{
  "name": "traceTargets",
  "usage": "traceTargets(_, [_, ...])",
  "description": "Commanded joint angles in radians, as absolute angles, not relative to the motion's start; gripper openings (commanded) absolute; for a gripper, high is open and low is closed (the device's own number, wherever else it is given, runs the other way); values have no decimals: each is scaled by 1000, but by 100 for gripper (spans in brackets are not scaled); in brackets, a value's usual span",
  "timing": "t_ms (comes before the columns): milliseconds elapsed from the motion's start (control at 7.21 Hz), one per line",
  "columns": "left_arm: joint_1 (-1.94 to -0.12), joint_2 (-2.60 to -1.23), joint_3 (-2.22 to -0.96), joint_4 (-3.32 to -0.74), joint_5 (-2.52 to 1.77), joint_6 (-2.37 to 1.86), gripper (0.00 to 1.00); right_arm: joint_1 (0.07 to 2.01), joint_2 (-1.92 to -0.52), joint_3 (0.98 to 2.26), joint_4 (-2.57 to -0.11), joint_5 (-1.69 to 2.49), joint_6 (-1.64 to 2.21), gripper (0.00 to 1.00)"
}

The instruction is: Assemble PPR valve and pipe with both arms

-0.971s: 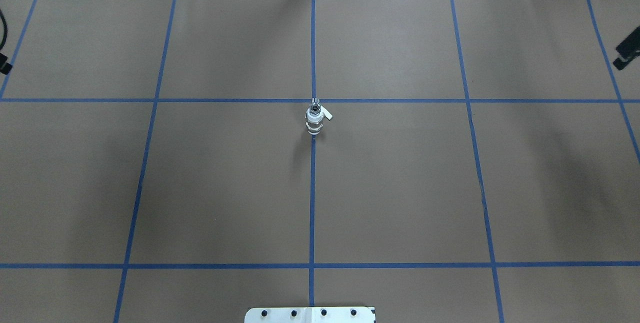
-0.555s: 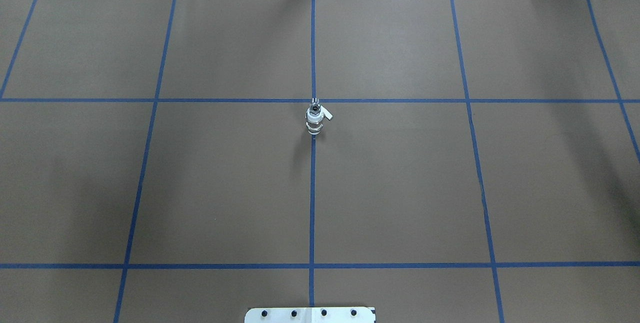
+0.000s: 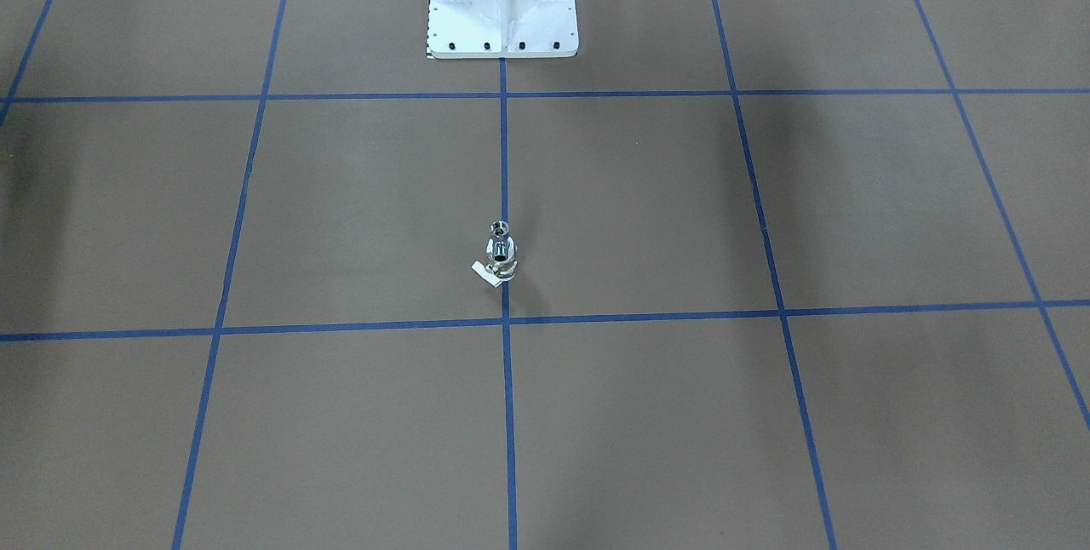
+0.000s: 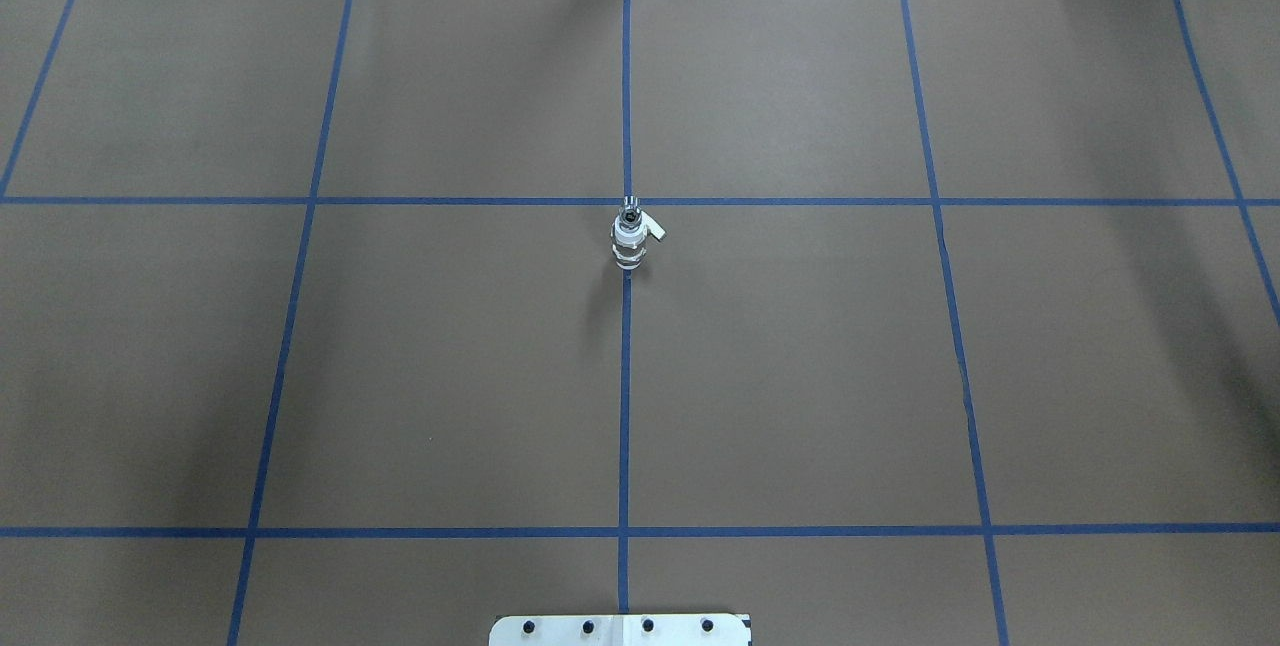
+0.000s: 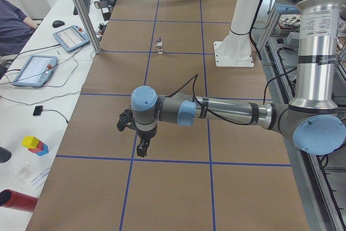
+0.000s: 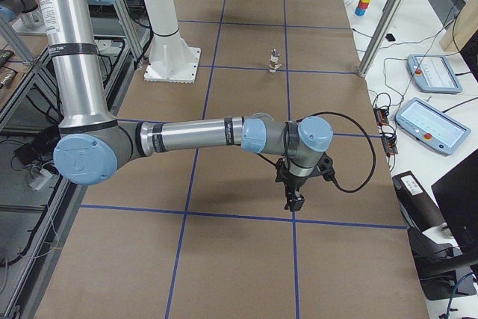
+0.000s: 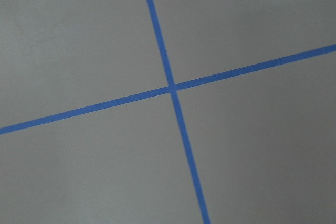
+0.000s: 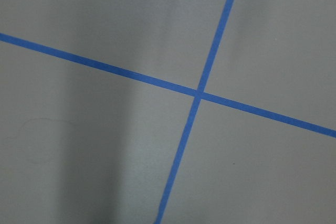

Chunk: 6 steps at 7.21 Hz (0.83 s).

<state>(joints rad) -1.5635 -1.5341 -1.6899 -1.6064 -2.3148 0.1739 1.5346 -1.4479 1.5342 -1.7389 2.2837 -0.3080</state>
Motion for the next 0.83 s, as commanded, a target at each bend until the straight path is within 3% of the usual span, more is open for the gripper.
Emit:
traceTargets(0, [-1580,-1540,-1672,-1605,-2336,206,100,1574,-1467,1470,-1669,2287,-295,99])
traceTargets(694, [-1578,-1537,-1640,-1615,-2333,201,100,1586,-1473,1470,-1671,2290,-293,99])
